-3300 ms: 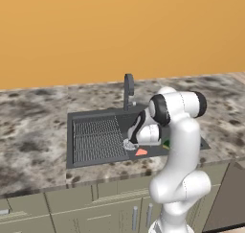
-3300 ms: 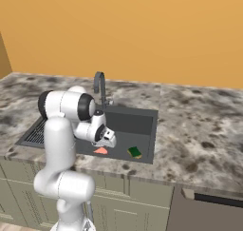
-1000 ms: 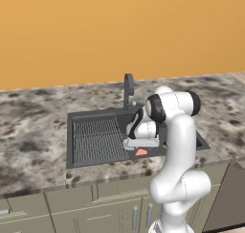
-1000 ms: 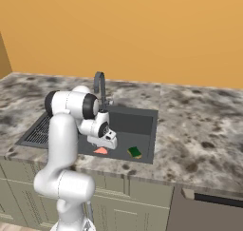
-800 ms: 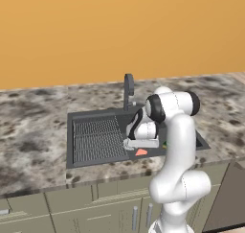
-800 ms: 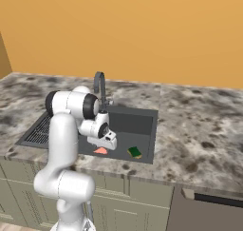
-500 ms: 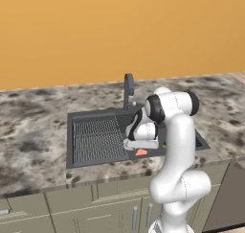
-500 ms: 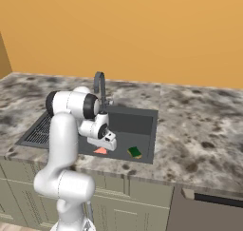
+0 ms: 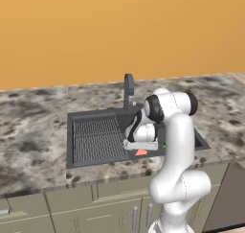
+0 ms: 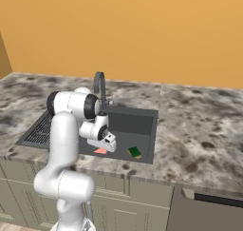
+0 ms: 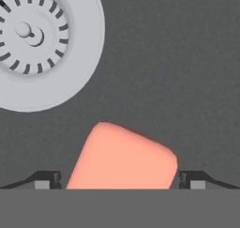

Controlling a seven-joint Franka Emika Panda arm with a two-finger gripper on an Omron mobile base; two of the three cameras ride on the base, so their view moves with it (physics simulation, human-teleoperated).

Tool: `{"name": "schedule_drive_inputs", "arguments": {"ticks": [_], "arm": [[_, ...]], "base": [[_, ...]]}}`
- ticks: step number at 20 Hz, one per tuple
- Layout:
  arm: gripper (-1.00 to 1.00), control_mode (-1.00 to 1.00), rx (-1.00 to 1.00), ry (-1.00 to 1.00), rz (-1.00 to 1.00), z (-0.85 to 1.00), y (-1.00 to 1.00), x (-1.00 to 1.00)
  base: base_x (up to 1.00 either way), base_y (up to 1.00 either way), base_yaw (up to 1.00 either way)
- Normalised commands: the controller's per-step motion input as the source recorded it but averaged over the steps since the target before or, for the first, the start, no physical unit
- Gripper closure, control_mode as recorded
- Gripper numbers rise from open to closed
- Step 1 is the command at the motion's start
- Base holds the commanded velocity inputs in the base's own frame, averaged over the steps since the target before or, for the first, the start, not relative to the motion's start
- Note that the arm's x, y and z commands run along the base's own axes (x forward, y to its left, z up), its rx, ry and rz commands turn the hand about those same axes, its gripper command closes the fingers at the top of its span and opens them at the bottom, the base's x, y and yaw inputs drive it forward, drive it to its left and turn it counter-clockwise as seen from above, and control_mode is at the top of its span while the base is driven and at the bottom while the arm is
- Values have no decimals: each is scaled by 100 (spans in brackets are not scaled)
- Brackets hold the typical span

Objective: Pick up the bar soap and sponge from the sink, and place them back in the cabinet, and close the cabinet doors.

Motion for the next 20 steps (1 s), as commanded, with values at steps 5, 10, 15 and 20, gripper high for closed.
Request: {"name": "schedule_drive_inputs", "arguments": {"ticks": [5, 10, 15, 20], "arm": [[-100, -100, 0, 0, -1, -11, 0, 0], [-100, -100, 0, 0, 0, -14, 0, 0], [-100, -100, 0, 0, 0, -11, 0, 0], [-100, -100, 0, 0, 0, -1, 0, 0]], "base": [[0, 0, 0], [0, 0, 0], [0, 0, 0], [0, 0, 0]]}}
